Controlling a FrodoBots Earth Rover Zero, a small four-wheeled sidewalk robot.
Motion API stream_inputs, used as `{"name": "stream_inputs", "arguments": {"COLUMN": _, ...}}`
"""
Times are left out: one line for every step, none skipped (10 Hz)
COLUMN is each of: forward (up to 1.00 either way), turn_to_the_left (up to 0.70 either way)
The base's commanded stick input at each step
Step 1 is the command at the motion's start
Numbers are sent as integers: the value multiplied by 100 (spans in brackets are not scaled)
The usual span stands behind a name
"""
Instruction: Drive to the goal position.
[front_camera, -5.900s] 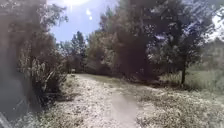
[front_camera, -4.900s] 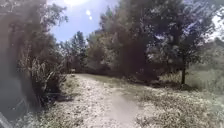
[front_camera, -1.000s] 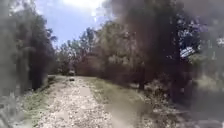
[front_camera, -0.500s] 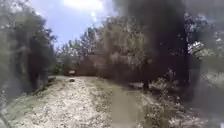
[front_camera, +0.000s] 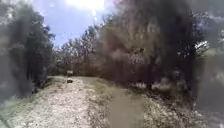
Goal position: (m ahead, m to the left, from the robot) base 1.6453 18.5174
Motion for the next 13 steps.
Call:
{"name": "stream_inputs", "arguments": {"forward": 67, "turn_to_the_left": 24}}
{"name": "stream_inputs", "arguments": {"forward": 68, "turn_to_the_left": 0}}
{"name": "stream_inputs", "arguments": {"forward": 68, "turn_to_the_left": 0}}
{"name": "stream_inputs", "arguments": {"forward": 68, "turn_to_the_left": 0}}
{"name": "stream_inputs", "arguments": {"forward": 68, "turn_to_the_left": 0}}
{"name": "stream_inputs", "arguments": {"forward": 67, "turn_to_the_left": 0}}
{"name": "stream_inputs", "arguments": {"forward": 67, "turn_to_the_left": 0}}
{"name": "stream_inputs", "arguments": {"forward": 67, "turn_to_the_left": 0}}
{"name": "stream_inputs", "arguments": {"forward": 68, "turn_to_the_left": 0}}
{"name": "stream_inputs", "arguments": {"forward": 68, "turn_to_the_left": 34}}
{"name": "stream_inputs", "arguments": {"forward": 68, "turn_to_the_left": 34}}
{"name": "stream_inputs", "arguments": {"forward": 67, "turn_to_the_left": 26}}
{"name": "stream_inputs", "arguments": {"forward": 67, "turn_to_the_left": 8}}
